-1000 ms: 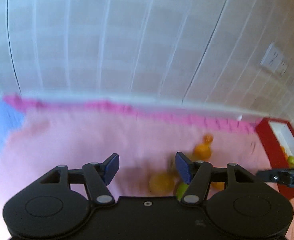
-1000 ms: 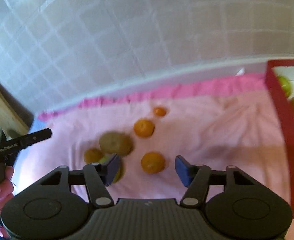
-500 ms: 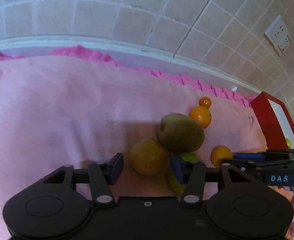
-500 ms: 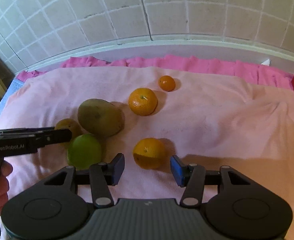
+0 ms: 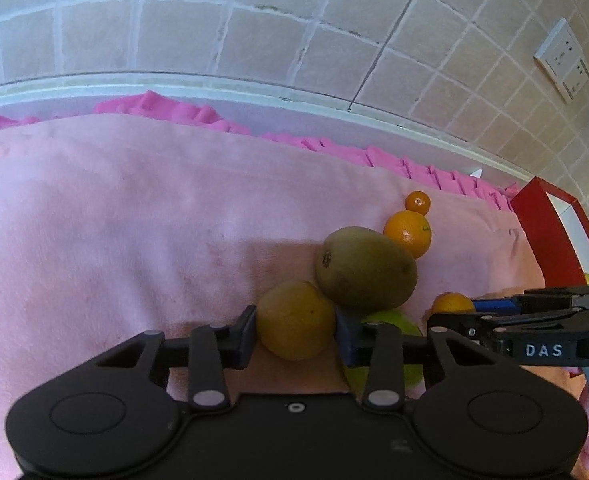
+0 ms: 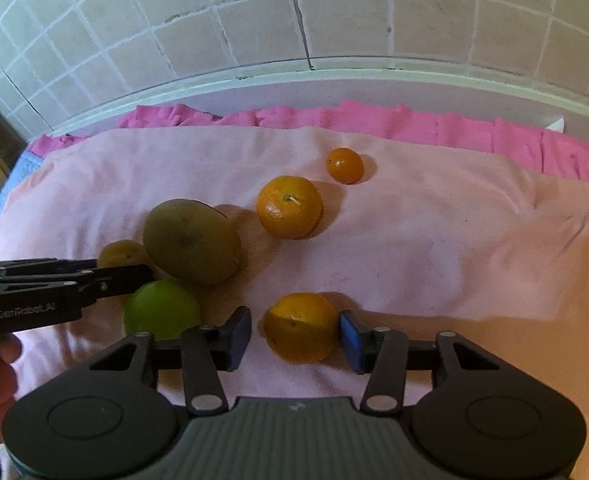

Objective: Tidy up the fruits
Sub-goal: 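Grasp a potato with the left tool while the right tool grasps an orange, then carry potato and orange into the red box and open both tools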

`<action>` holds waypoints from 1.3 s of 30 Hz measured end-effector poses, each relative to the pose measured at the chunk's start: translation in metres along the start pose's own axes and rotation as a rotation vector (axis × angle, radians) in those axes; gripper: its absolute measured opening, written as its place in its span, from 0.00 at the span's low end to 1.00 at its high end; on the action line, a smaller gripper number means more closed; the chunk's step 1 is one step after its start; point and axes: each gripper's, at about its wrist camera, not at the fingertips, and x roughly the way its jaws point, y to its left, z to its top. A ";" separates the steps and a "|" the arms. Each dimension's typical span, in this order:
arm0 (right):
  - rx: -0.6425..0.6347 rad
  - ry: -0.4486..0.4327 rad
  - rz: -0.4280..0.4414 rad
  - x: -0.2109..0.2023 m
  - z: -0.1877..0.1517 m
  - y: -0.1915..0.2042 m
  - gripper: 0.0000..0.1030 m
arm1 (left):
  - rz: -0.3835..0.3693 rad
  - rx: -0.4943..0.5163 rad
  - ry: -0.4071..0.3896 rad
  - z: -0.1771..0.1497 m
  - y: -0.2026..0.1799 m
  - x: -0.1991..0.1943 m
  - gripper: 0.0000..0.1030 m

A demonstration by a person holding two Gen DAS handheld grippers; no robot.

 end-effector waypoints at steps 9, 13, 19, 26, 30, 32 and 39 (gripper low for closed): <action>0.023 -0.038 0.033 -0.021 -0.003 -0.003 0.40 | 0.004 0.024 -0.030 0.008 -0.010 -0.016 0.44; 0.027 -0.088 0.036 -0.046 -0.003 -0.004 0.40 | -0.002 0.056 -0.072 0.015 -0.023 -0.035 0.44; 0.052 -0.208 0.028 -0.103 -0.013 -0.017 0.40 | -0.029 0.147 -0.149 0.026 -0.058 -0.066 0.44; 0.150 -0.316 -0.042 -0.170 -0.051 -0.062 0.40 | -0.107 0.278 -0.236 0.045 -0.119 -0.098 0.44; 0.227 -0.359 -0.115 -0.209 -0.087 -0.097 0.40 | -0.175 0.375 -0.270 0.059 -0.165 -0.111 0.44; 0.272 -0.371 -0.167 -0.230 -0.112 -0.114 0.40 | -0.216 0.418 -0.275 0.065 -0.186 -0.116 0.44; 0.454 -0.388 -0.296 -0.278 -0.177 -0.176 0.40 | -0.354 0.546 -0.284 0.084 -0.282 -0.110 0.45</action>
